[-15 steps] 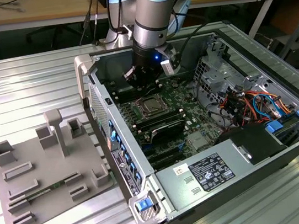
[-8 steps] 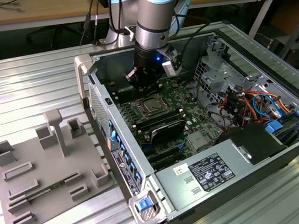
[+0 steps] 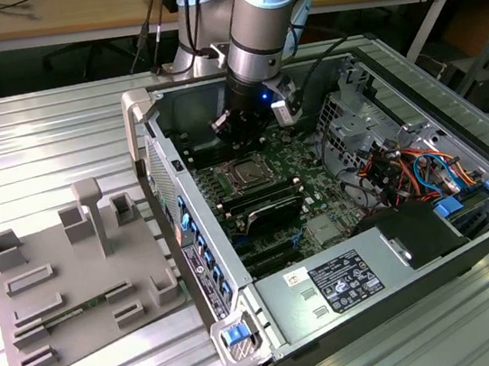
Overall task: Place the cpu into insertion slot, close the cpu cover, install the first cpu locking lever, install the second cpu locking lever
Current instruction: 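Install the first cpu locking lever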
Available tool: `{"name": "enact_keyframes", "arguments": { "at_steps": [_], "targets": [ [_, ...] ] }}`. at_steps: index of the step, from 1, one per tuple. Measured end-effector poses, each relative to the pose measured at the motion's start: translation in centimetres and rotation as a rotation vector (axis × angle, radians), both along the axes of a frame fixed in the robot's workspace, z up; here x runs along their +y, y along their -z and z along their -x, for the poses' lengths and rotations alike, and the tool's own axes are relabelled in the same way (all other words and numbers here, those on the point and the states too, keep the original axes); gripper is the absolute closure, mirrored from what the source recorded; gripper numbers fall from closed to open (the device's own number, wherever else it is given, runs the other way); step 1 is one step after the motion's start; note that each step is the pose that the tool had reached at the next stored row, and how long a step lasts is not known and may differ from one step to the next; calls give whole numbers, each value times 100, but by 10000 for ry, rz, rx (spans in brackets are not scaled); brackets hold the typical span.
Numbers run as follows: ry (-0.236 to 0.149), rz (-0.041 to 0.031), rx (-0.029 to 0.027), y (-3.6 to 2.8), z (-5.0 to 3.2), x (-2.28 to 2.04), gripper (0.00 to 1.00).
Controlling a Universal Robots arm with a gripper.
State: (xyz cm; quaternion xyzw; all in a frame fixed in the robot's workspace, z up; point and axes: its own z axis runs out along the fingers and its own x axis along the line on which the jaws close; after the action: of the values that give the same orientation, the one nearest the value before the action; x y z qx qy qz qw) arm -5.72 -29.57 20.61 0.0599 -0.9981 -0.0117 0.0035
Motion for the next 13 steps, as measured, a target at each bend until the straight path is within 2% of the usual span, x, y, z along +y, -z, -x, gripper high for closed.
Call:
{"name": "enact_keyframes", "arguments": {
  "at_steps": [7,13],
  "targets": [
    [-13,1,4,12,-85,0,89],
    [-16,-1,4,16,-120,-2,89]
  ]
}}
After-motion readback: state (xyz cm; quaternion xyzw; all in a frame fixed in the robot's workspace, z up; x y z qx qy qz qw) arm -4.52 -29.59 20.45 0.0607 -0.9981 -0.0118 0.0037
